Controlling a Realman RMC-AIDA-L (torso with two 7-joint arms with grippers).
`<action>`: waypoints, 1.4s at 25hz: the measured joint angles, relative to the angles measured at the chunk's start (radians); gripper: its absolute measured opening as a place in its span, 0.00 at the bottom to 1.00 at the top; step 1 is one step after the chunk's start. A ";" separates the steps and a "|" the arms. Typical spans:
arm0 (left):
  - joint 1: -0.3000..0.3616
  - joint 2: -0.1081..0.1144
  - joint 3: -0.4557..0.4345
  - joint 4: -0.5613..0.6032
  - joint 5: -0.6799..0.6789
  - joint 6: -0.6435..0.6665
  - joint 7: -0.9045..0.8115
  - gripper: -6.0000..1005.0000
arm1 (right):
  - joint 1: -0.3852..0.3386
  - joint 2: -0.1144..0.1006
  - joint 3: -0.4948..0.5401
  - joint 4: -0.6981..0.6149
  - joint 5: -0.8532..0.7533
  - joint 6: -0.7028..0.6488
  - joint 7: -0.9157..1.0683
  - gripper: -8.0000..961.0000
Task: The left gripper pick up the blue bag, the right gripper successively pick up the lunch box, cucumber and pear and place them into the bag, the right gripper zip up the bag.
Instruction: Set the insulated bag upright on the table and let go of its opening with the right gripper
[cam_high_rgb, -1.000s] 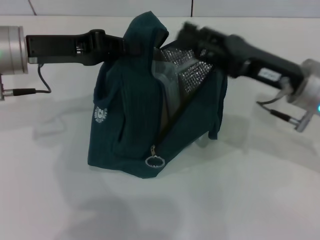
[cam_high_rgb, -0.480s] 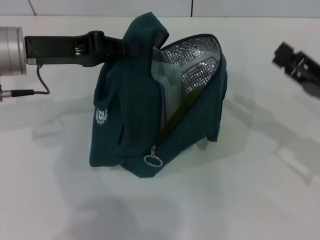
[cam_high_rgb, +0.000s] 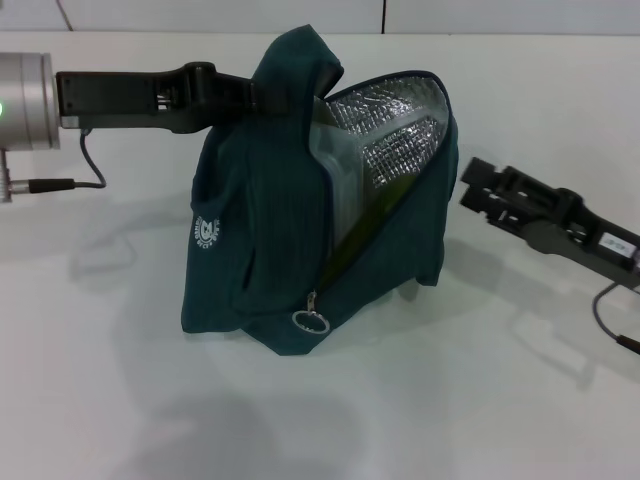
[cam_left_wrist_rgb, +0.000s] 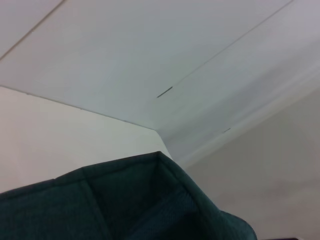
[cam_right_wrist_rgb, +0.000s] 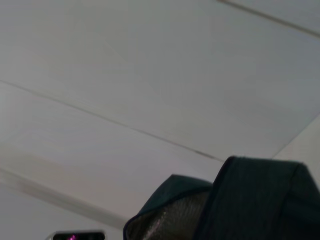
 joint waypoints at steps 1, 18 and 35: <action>-0.001 -0.001 0.000 0.000 0.000 0.000 0.002 0.05 | 0.007 0.001 -0.007 0.000 0.000 0.003 0.007 0.80; -0.005 -0.009 0.005 -0.002 0.000 0.000 0.009 0.06 | 0.077 0.006 -0.048 -0.006 0.006 0.080 0.073 0.74; 0.000 -0.010 0.005 0.000 0.000 0.014 0.009 0.06 | 0.063 0.006 -0.070 -0.024 0.005 0.087 -0.011 0.30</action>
